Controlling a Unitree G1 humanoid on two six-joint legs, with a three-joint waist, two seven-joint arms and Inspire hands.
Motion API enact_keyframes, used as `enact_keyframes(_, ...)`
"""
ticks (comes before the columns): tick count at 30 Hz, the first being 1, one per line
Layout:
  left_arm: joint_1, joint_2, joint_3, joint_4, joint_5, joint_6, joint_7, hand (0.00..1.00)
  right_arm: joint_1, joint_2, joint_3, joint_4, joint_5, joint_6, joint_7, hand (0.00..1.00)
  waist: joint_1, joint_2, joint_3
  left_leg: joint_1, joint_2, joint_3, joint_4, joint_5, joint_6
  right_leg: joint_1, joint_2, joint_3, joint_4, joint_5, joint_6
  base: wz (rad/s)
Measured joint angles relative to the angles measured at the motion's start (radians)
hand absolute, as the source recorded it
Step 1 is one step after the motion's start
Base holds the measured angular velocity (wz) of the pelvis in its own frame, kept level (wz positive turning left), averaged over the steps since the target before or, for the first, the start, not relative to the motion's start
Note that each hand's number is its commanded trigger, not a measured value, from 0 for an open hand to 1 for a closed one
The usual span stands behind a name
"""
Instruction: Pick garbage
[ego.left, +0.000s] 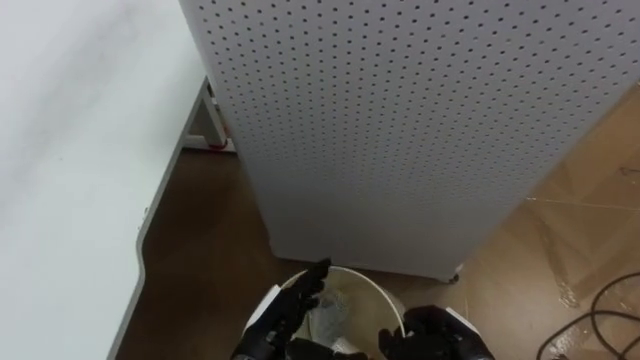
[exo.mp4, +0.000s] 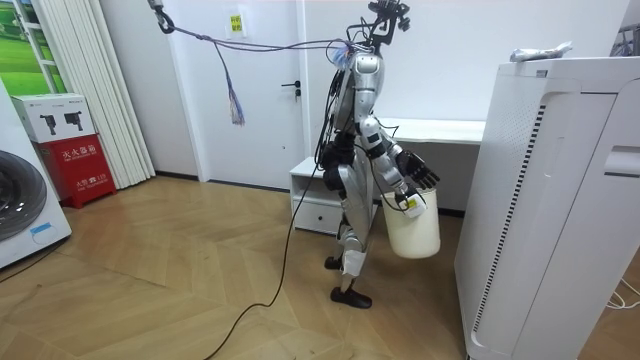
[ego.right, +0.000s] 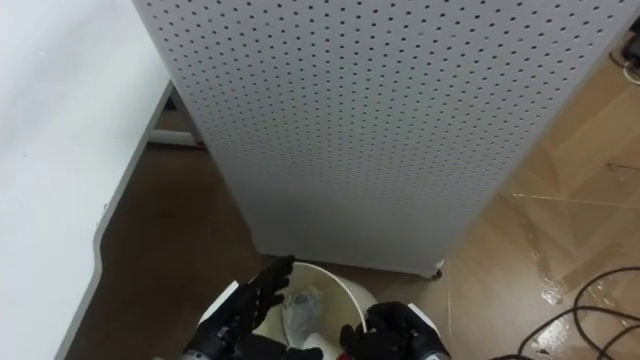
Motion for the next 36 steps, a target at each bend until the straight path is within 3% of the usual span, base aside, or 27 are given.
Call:
enact_keyframes(10,0.004,-0.012,-0.015,-0.003,-0.001,0.022,-0.038,0.00,0.001,0.000,-0.001,0.001,-0.005,0.019,0.002,1.00,0.000,0.011,-0.0066,0.044,0.002,0.008,-0.014,0.000,0.000,0.037,0.003,0.000,-0.006,0.002,-0.001,-0.02)
enact_keyframes(18,0.012,-0.004,-0.006,-0.030,-0.001,0.020,-0.035,0.00,0.067,-0.008,0.000,-0.035,0.006,0.018,0.012,1.00,-0.007,0.006,-0.0211,0.135,0.001,0.011,-0.056,0.001,-0.001,0.127,0.016,0.003,-0.049,0.002,0.000,-0.03)
enact_keyframes(20,0.035,0.009,0.004,-0.073,-0.001,0.020,-0.037,0.00,0.092,-0.011,0.000,-0.061,0.005,0.018,0.012,1.00,-0.006,-0.001,-0.0264,0.161,0.002,0.007,-0.056,0.001,-0.001,0.157,0.021,0.008,-0.060,0.002,0.001,-0.07)
enact_keyframes(24,0.096,0.039,0.027,-0.209,0.004,0.020,-0.034,0.00,0.148,-0.027,-0.013,-0.115,0.006,0.015,0.013,1.00,-0.009,-0.003,-0.0285,0.224,0.006,0.004,-0.062,0.000,-0.002,0.225,0.029,0.008,-0.095,0.002,0.003,-0.07)
enact_keyframes(26,0.172,0.044,0.083,-0.337,0.021,0.019,-0.021,0.00,0.201,-0.038,-0.022,-0.188,0.005,0.015,0.013,1.00,0.000,-0.008,-0.0409,0.276,0.002,-0.007,-0.100,-0.005,-0.008,0.240,0.046,0.046,-0.103,0.003,0.005,-0.46)
enact_keyframes(28,0.197,0.048,0.111,-0.390,0.022,0.018,0.003,0.00,0.207,-0.038,-0.020,-0.207,0.005,0.015,0.015,1.00,0.001,-0.009,-0.0412,0.315,-0.001,-0.007,-0.129,-0.006,-0.009,0.252,0.061,0.083,-0.106,0.012,0.006,-0.68)
enact_keyframes(30,0.214,0.053,0.124,-0.425,0.035,0.018,0.020,0.00,0.222,-0.038,-0.014,-0.226,0.005,0.015,0.015,1.00,0.004,-0.013,-0.0493,0.343,-0.005,-0.012,-0.144,-0.007,-0.008,0.265,0.073,0.120,-0.105,0.017,0.008,-0.60)
enact_keyframes(31,0.227,0.054,0.129,-0.453,0.056,0.015,0.032,0.00,0.241,-0.038,-0.015,-0.255,0.005,0.015,0.012,1.00,0.002,-0.016,-0.0506,0.356,-0.009,-0.026,-0.153,-0.007,-0.008,0.271,0.077,0.130,-0.107,0.020,0.009,-0.39)
enact_keyframes(36,0.245,0.075,0.130,-0.527,0.155,0.012,0.073,0.00,0.293,-0.048,-0.018,-0.353,0.001,0.015,0.009,1.00,-0.005,-0.022,-0.0524,0.385,-0.017,-0.015,-0.175,-0.009,-0.005,0.278,0.089,0.170,-0.108,0.033,0.014,-0.27)
